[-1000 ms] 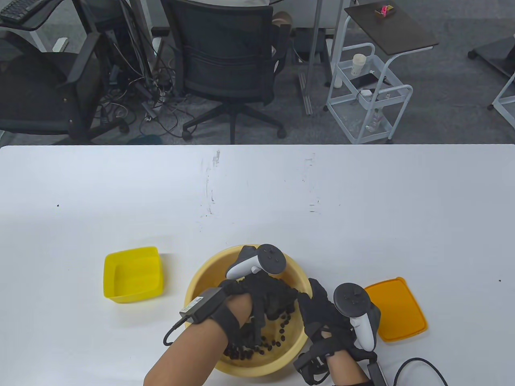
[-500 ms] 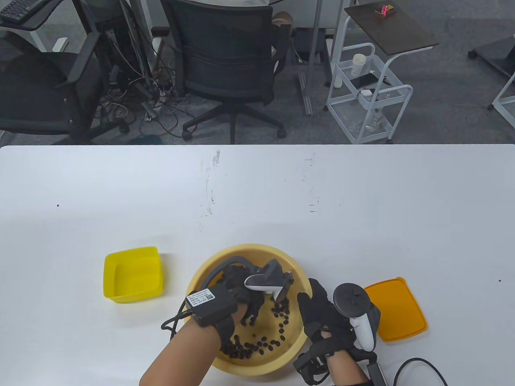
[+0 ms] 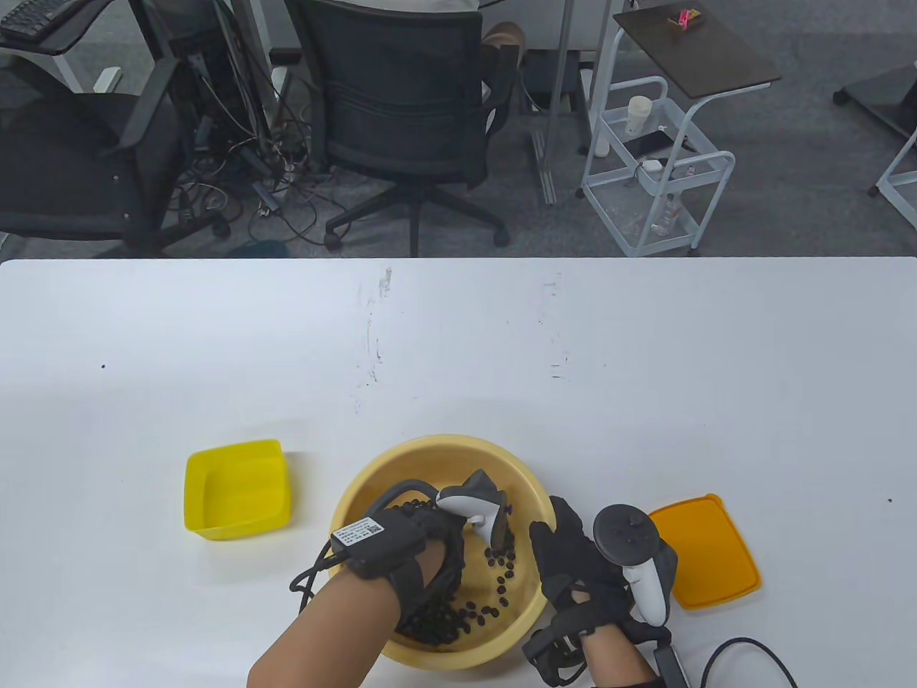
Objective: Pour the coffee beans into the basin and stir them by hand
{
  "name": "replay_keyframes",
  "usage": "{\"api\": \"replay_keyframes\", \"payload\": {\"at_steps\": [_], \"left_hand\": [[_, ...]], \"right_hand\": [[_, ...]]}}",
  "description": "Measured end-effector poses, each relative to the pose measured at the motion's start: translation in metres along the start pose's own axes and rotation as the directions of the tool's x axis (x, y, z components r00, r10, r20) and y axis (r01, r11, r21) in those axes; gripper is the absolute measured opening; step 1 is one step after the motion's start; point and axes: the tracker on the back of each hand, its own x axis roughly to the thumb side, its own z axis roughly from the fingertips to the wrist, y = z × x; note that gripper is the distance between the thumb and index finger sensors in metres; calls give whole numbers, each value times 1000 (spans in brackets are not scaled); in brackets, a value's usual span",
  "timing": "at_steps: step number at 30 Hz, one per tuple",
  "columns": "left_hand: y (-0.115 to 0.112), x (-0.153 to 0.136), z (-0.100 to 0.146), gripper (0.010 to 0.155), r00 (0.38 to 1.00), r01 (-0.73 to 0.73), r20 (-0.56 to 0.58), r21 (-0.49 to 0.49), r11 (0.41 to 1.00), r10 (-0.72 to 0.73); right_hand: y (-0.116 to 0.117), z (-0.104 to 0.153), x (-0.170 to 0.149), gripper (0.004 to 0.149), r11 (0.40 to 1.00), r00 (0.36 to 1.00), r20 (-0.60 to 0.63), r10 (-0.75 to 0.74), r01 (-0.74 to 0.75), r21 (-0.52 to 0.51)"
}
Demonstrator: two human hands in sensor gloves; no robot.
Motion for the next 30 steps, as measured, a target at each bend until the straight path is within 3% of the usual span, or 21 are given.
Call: {"api": "replay_keyframes", "payload": {"at_steps": [5, 12, 15, 18, 20, 23, 27, 30], "left_hand": [[-2, 7, -6, 70, 949, -208, 226, -81, 975, 221], [9, 7, -10, 70, 689, -558, 476, -134, 819, 547], [15, 1, -10, 68, 599, -642, 554, -100, 760, 579], [20, -8, -7, 67, 572, -720, 568, 2, 694, 592], [23, -13, -4, 67, 579, -737, 567, 57, 673, 585], [26, -21, 5, 65, 637, -733, 548, 212, 646, 542], [28, -22, 16, 63, 793, -601, 446, 459, 654, 416], [29, -20, 21, 61, 944, -329, 250, 623, 710, 217]], "right_hand": [[0, 0, 0, 64, 1000, 1000, 1, 0, 0, 1], [0, 0, 0, 64, 1000, 1000, 1, 0, 0, 0], [0, 0, 0, 64, 1000, 1000, 1, 1, -1, -1], [0, 0, 0, 64, 1000, 1000, 1, -3, 3, 0], [0, 0, 0, 64, 1000, 1000, 1, -1, 1, -1], [0, 0, 0, 64, 1000, 1000, 0, -3, 3, -1], [0, 0, 0, 64, 1000, 1000, -1, -4, 4, -3], [0, 0, 0, 64, 1000, 1000, -2, -5, 5, -3]]}}
